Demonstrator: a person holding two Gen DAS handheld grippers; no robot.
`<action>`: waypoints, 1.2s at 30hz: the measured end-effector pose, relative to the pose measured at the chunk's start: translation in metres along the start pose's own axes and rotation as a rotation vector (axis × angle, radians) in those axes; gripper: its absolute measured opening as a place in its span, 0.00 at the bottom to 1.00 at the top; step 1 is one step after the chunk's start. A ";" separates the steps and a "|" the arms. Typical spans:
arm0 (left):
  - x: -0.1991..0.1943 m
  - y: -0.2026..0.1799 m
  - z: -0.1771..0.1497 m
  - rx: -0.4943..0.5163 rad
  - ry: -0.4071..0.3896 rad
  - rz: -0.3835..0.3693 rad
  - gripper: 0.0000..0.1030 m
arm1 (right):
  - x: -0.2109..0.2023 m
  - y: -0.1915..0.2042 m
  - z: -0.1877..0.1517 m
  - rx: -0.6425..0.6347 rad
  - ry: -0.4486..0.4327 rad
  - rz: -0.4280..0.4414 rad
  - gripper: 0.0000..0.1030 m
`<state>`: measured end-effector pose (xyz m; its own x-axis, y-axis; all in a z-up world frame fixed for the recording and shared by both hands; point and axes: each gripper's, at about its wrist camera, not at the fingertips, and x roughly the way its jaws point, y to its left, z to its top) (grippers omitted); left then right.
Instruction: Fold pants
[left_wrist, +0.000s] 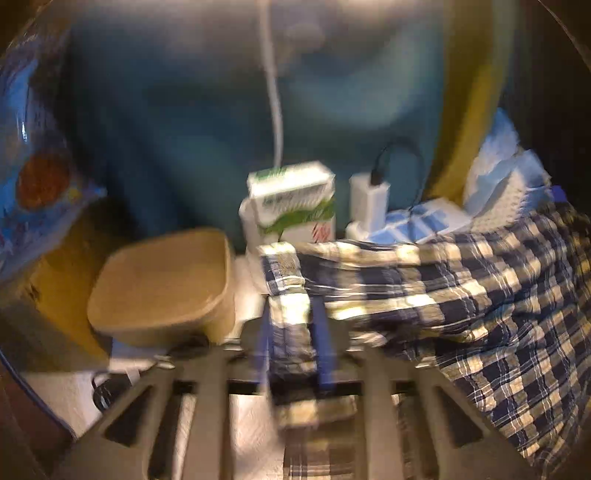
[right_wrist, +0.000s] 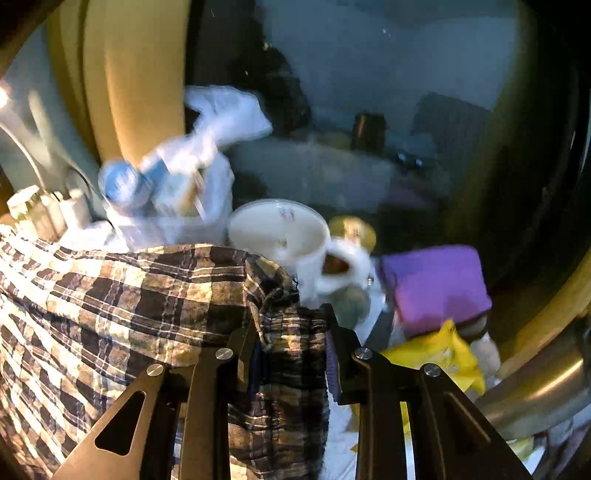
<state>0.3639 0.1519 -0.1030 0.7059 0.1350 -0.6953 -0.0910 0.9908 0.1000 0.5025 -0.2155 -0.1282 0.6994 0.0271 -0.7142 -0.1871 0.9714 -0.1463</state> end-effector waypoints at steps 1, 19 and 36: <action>0.000 0.004 -0.002 -0.034 0.007 -0.018 0.68 | 0.006 -0.003 -0.005 0.009 0.022 -0.006 0.27; -0.135 -0.083 -0.090 0.068 0.021 -0.261 1.00 | -0.108 -0.014 -0.056 -0.031 -0.134 0.134 1.00; -0.090 -0.134 -0.136 0.148 0.253 -0.260 0.04 | -0.131 -0.046 -0.162 -0.007 0.006 0.298 0.83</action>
<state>0.2174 0.0081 -0.1506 0.4953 -0.1045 -0.8624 0.1835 0.9829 -0.0136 0.3080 -0.3023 -0.1385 0.6086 0.3094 -0.7306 -0.3881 0.9193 0.0660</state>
